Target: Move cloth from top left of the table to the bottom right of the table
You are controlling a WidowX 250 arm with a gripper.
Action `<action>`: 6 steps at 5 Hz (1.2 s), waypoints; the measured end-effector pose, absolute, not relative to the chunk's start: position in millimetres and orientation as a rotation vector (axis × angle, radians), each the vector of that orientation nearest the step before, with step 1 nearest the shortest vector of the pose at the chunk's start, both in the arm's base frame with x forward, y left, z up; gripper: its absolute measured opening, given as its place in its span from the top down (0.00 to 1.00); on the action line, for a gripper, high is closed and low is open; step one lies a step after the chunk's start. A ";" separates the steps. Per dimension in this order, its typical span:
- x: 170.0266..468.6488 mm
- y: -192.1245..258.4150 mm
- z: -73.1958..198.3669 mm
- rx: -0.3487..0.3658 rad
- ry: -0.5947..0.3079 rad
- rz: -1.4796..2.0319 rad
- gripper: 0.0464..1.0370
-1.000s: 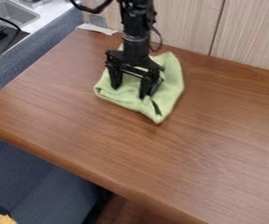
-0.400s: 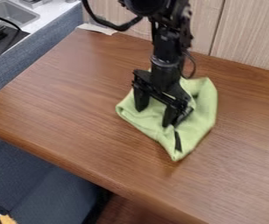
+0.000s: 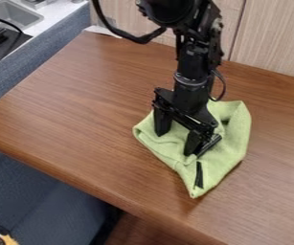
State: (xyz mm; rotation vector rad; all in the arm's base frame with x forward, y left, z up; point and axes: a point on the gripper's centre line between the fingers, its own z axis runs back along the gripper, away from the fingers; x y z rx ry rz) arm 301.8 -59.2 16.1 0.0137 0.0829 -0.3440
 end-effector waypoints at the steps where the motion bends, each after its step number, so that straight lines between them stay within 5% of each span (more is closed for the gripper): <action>1: 299.1 -58.4 20.4 0.015 0.094 -0.348 0.04; 5: 304.7 -44.2 87.3 -0.034 -0.096 -0.288 0.04; 6: 303.1 -40.8 87.7 -0.025 -0.087 -0.293 0.04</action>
